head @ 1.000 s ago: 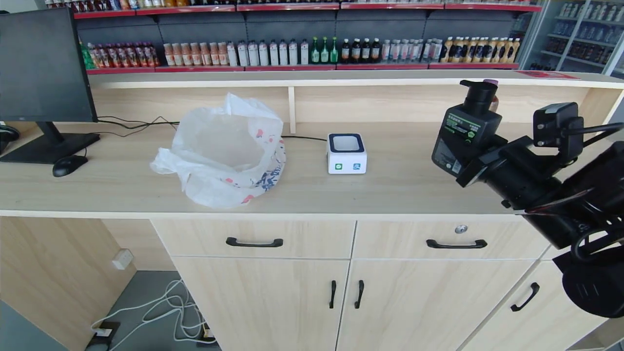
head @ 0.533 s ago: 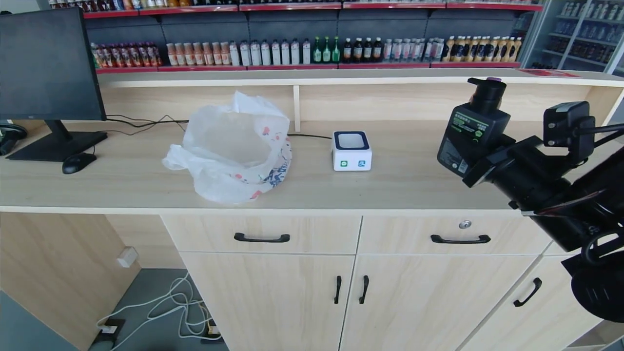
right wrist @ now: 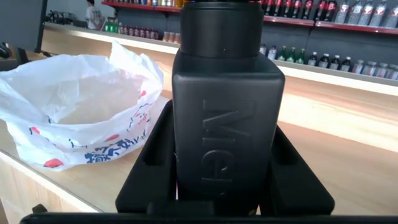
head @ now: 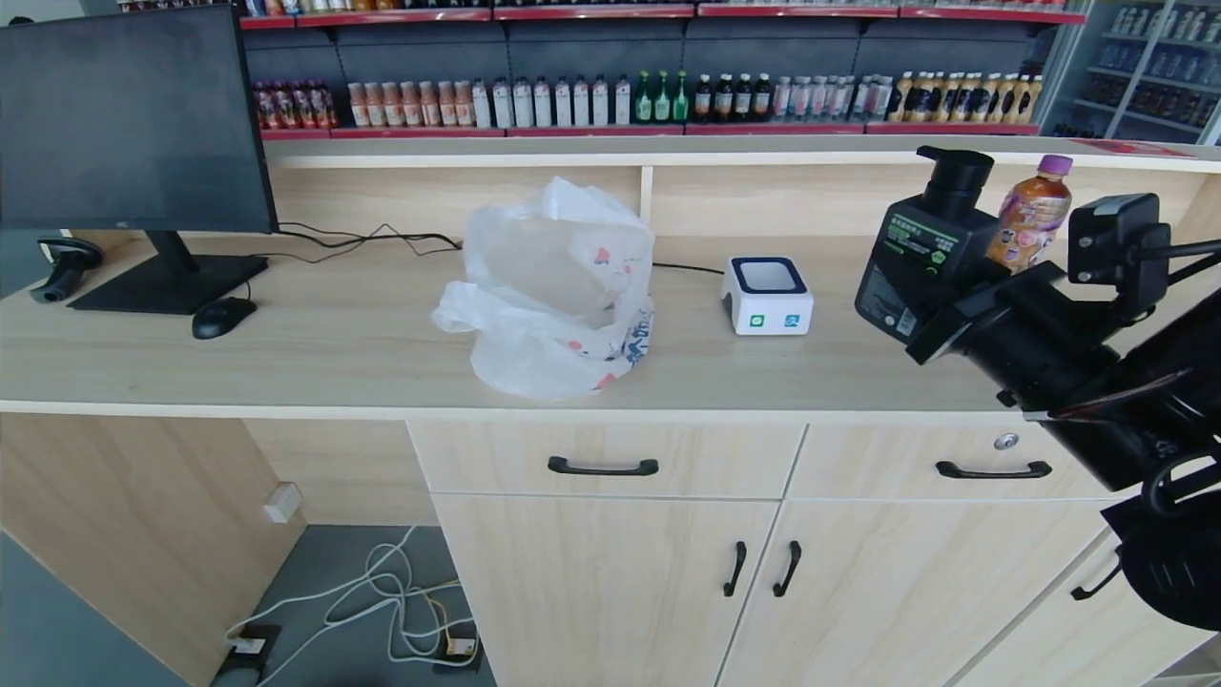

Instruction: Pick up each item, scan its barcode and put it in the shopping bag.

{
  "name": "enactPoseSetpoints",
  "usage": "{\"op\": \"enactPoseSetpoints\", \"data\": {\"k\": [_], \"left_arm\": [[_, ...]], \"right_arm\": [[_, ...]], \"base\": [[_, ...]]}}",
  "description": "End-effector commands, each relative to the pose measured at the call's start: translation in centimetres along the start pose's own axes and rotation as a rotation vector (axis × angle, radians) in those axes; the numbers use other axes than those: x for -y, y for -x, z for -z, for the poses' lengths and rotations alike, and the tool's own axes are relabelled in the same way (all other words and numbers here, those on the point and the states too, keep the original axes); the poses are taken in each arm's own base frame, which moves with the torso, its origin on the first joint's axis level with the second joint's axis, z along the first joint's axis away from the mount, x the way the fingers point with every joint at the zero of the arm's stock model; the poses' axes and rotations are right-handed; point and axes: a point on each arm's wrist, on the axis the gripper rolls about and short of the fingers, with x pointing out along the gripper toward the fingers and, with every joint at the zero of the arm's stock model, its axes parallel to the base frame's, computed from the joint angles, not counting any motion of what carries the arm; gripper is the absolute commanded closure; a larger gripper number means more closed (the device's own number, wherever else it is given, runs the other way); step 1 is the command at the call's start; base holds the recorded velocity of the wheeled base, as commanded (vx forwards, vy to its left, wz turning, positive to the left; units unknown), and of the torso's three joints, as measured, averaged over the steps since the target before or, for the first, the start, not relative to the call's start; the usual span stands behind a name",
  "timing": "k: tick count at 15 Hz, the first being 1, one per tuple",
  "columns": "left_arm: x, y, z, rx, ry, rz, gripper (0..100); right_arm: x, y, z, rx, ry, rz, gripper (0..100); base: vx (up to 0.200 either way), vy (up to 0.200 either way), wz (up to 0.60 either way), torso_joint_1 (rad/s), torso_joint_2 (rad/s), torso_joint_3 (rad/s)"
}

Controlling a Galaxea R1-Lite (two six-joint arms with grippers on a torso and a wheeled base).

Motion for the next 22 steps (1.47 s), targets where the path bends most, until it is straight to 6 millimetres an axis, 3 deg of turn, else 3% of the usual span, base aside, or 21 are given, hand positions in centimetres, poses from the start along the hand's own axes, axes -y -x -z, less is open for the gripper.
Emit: {"op": "enactPoseSetpoints", "data": {"k": [1, 7, 12, 18, 22], "left_arm": [[0.00, -0.01, -0.01, -0.001, 0.000, -0.001, 0], [0.00, -0.01, -0.01, -0.001, -0.001, 0.001, 0], [0.00, -0.01, -0.01, -0.001, -0.001, 0.002, 0], [0.00, -0.01, -0.01, -0.001, -0.001, 0.001, 0], [0.00, -0.01, -0.01, -0.001, -0.001, 0.002, 0]], "right_arm": [[0.02, 0.24, -0.55, 0.013, 0.003, 0.001, 100], [-0.11, 0.26, -0.64, 0.015, 0.002, -0.002, 100], [-0.14, 0.20, -0.70, 0.018, 0.002, -0.004, 100], [-0.13, 0.14, -0.70, 0.020, 0.002, -0.003, 100], [-0.08, 0.00, -0.92, 0.030, 0.004, -0.002, 100]], "base": [[0.000, 0.200, 0.00, 0.002, 0.00, 0.002], [0.000, 0.200, 0.00, 0.005, 0.00, 0.001], [0.000, 0.000, 0.00, 0.000, 0.00, 0.000], [0.200, 0.000, 0.00, 0.002, 0.01, 0.003], [0.000, 0.000, 0.00, 0.000, 0.00, 0.000]]}}
